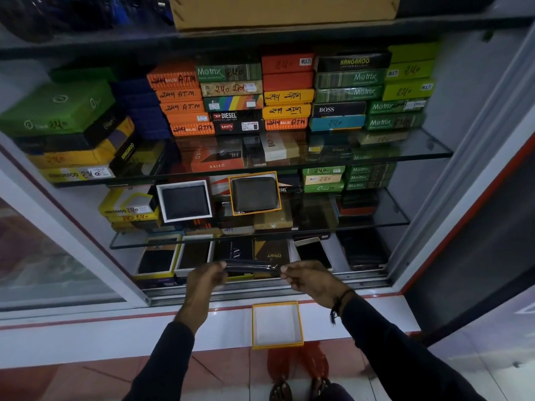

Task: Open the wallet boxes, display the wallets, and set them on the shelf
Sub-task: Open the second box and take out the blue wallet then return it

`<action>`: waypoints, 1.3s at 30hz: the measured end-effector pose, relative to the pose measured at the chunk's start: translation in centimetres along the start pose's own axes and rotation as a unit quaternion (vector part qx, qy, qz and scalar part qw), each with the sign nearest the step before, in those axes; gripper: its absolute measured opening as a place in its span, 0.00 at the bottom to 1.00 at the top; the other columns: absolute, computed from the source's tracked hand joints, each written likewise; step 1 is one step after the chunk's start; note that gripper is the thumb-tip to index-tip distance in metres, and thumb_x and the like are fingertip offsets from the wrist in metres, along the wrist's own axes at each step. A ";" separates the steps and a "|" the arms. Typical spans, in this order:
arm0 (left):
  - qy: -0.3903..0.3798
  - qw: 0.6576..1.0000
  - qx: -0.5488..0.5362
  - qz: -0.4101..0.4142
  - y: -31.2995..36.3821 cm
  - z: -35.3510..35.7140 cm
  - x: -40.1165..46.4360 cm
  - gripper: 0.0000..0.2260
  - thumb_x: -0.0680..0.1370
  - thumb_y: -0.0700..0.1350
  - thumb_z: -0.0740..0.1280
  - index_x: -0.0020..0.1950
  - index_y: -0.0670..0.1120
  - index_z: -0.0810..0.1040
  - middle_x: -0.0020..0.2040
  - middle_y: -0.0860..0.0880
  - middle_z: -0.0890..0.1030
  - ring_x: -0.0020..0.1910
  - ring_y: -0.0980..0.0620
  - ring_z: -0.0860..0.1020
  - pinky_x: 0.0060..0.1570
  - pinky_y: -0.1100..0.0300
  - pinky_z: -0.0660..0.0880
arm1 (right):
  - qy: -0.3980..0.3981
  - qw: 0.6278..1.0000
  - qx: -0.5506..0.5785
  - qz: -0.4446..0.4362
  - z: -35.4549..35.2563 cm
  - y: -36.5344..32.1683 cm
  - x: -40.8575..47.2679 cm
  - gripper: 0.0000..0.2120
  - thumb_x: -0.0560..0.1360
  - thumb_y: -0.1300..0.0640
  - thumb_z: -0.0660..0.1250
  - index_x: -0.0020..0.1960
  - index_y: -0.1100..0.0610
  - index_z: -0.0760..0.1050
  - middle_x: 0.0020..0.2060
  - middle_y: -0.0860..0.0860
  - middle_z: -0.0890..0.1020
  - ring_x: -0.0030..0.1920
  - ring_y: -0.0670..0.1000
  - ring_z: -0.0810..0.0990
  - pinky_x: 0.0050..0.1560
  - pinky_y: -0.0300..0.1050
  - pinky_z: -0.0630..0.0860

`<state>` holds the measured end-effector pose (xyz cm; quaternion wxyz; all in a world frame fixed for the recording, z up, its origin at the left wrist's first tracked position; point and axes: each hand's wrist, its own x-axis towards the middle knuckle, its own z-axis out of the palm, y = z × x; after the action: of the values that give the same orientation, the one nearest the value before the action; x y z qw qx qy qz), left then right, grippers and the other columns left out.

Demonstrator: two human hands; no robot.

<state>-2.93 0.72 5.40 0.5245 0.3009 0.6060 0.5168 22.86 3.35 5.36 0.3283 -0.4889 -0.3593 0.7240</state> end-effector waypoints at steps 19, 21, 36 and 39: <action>-0.192 0.870 -0.426 -0.160 -5.1 2.6 -3.5 0.42 0.50 0.56 0.84 0.58 0.34 0.80 0.50 0.33 0.84 0.44 0.38 0.85 0.42 0.50 0.85 | -0.100 0.995 -0.019 -0.016 1.9 1.0 0.9 0.07 0.77 0.64 0.70 0.53 0.63 0.83 0.46 0.57 0.84 0.43 0.51 0.81 0.44 0.41 0.81; -0.208 0.889 -0.381 -0.147 -4.7 1.8 -3.5 0.36 0.54 0.57 0.81 0.55 0.37 0.84 0.51 0.33 0.85 0.47 0.34 0.85 0.49 0.40 0.82 | -0.104 0.994 -0.027 -0.019 1.9 0.9 0.9 0.05 0.77 0.63 0.70 0.51 0.61 0.84 0.46 0.57 0.83 0.46 0.53 0.80 0.48 0.44 0.80; -0.102 0.949 -0.277 -0.112 -6.6 -2.8 -0.3 0.24 0.71 0.41 0.76 0.64 0.35 0.78 0.55 0.38 0.85 0.50 0.45 0.86 0.47 0.57 0.85 | 0.026 0.995 -0.082 -0.041 -0.6 2.1 0.7 0.03 0.74 0.66 0.72 0.45 0.62 0.85 0.38 0.56 0.86 0.39 0.52 0.83 0.42 0.43 0.82; -0.113 0.975 -0.173 -0.077 -6.6 -1.9 -0.2 0.14 0.79 0.33 0.65 0.63 0.39 0.81 0.60 0.37 0.84 0.56 0.44 0.84 0.51 0.57 0.84 | 0.072 0.993 -0.079 -0.039 -0.5 2.6 0.8 0.03 0.73 0.67 0.73 0.46 0.64 0.84 0.39 0.58 0.85 0.39 0.53 0.83 0.39 0.42 0.82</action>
<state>-3.46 -1.93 -0.87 0.6718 0.2147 0.4660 0.5343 22.76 2.73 2.63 0.3418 -0.5496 -0.4100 0.6426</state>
